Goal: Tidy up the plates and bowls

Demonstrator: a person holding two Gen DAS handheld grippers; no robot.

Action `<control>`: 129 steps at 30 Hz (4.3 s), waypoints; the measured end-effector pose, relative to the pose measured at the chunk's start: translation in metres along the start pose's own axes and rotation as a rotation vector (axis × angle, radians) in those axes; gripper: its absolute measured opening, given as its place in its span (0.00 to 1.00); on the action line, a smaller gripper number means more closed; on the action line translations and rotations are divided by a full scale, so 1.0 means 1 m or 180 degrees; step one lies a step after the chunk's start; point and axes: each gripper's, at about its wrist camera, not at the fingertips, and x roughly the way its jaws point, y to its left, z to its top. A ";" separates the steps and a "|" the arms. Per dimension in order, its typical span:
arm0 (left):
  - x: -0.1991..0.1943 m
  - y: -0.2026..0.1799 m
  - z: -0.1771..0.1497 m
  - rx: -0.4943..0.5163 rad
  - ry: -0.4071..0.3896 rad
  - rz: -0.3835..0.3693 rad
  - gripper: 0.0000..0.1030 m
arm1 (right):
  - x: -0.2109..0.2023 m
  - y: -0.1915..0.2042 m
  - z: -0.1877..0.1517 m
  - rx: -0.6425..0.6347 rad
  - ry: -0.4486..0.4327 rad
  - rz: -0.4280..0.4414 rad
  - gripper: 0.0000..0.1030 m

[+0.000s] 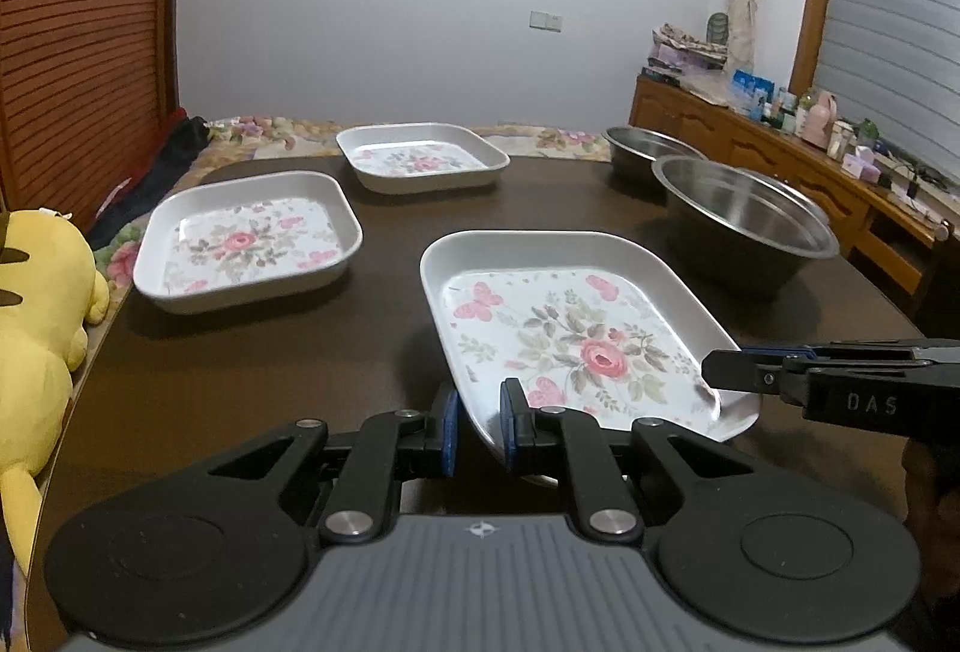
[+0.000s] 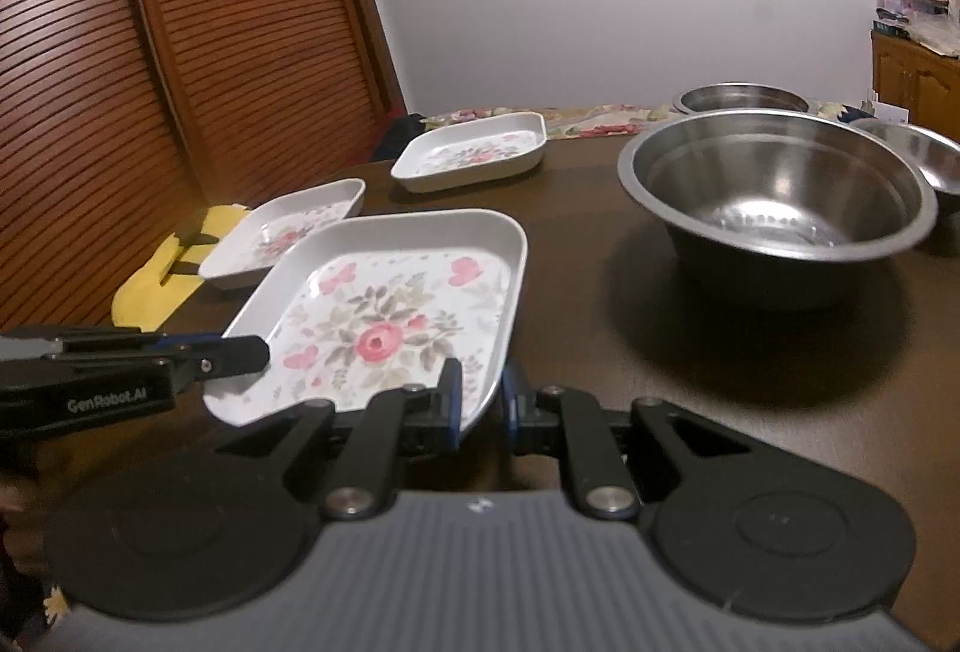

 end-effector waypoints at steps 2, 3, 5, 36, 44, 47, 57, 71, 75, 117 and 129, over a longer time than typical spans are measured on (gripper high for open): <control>-0.001 -0.001 -0.003 0.0006 0.0025 -0.0015 0.16 | -0.002 -0.001 -0.003 0.0062 0.0037 0.0025 0.15; 0.000 0.000 -0.005 0.0003 0.0045 -0.0025 0.16 | -0.003 -0.002 -0.006 0.0095 0.0056 0.0047 0.15; 0.001 -0.001 -0.008 0.0002 0.0073 -0.0024 0.16 | -0.005 -0.001 -0.010 0.0098 0.0063 0.0057 0.15; 0.005 0.003 -0.008 -0.0123 0.0099 0.0038 0.23 | -0.007 0.014 -0.022 -0.0232 -0.0032 -0.0086 0.22; -0.001 0.004 0.002 -0.0109 0.0019 0.0075 0.35 | -0.012 0.009 -0.018 -0.0214 -0.0124 -0.0135 0.31; -0.002 0.008 0.010 -0.0102 -0.0017 0.0132 0.38 | -0.018 0.006 -0.009 -0.0220 -0.0213 -0.0129 0.32; -0.002 0.048 0.046 -0.0071 -0.0177 0.0413 0.48 | -0.011 0.007 0.052 -0.0398 -0.0252 0.0230 0.37; 0.033 0.132 0.072 -0.0293 -0.0112 0.0758 0.50 | 0.066 0.051 0.113 -0.0611 0.0252 0.0780 0.38; 0.048 0.152 0.075 -0.0347 -0.0067 0.0789 0.50 | 0.090 0.060 0.122 -0.0590 0.0424 0.0846 0.37; 0.073 0.180 0.066 -0.0646 0.0045 0.0653 0.14 | 0.191 0.089 0.122 -0.0672 0.1016 0.0778 0.13; 0.053 0.156 0.081 -0.0531 -0.0001 0.0608 0.15 | 0.178 0.081 0.130 -0.0566 0.0954 0.0777 0.11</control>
